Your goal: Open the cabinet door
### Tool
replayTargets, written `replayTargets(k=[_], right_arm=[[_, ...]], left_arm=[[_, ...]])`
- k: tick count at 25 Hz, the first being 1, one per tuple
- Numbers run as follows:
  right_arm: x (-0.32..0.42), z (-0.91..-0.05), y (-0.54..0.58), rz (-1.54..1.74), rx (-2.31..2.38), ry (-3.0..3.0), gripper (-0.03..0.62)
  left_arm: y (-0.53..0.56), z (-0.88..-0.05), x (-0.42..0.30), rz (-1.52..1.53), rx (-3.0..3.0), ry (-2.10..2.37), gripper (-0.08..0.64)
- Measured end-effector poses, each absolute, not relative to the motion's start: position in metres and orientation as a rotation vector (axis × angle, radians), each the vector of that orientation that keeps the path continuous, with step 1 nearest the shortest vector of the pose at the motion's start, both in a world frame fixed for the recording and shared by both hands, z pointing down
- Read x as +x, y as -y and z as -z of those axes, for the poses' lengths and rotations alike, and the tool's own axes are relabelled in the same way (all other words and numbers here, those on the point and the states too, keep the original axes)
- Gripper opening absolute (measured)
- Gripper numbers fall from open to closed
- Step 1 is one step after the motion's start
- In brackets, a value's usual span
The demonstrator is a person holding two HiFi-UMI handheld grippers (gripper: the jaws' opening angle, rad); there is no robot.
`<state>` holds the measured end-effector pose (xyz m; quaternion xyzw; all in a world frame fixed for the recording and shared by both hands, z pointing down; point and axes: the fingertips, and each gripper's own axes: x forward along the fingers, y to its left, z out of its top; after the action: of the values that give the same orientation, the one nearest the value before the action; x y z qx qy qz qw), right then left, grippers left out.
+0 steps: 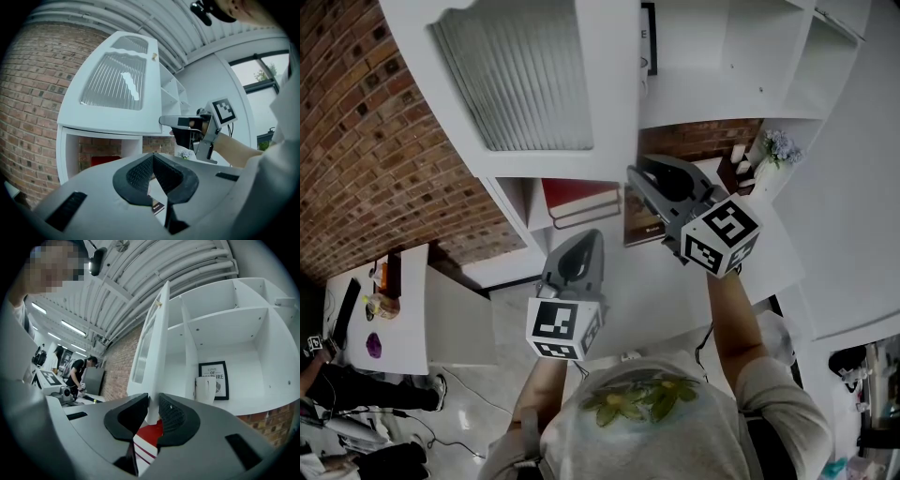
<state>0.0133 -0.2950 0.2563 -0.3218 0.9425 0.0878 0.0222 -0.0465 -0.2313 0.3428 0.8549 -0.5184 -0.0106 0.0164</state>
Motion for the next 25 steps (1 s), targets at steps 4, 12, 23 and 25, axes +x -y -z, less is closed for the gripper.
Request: replayTargets(k=[4, 12, 23, 25], right_arm=[[0.013, -0.256, 0.291, -0.259, -0.999, -2.922, 0.080], [0.011, -0.256, 0.284, -0.252, -1.004, -2.932, 0.078], [0.011, -0.254, 0.272, -0.235, -1.004, -2.935, 0.075], [0.011, -0.254, 0.270, -0.232, -1.007, -2.933, 0.075]], left_arm=[[0.227, -0.342, -0.047, 0.033, 2.655, 1.615, 0.008], [0.221, -0.343, -0.049, 0.032, 2.649, 1.609, 0.008], [0.210, -0.341, -0.048, 0.037, 2.649, 1.608, 0.008], [0.207, -0.340, -0.049, 0.037, 2.649, 1.609, 0.008]])
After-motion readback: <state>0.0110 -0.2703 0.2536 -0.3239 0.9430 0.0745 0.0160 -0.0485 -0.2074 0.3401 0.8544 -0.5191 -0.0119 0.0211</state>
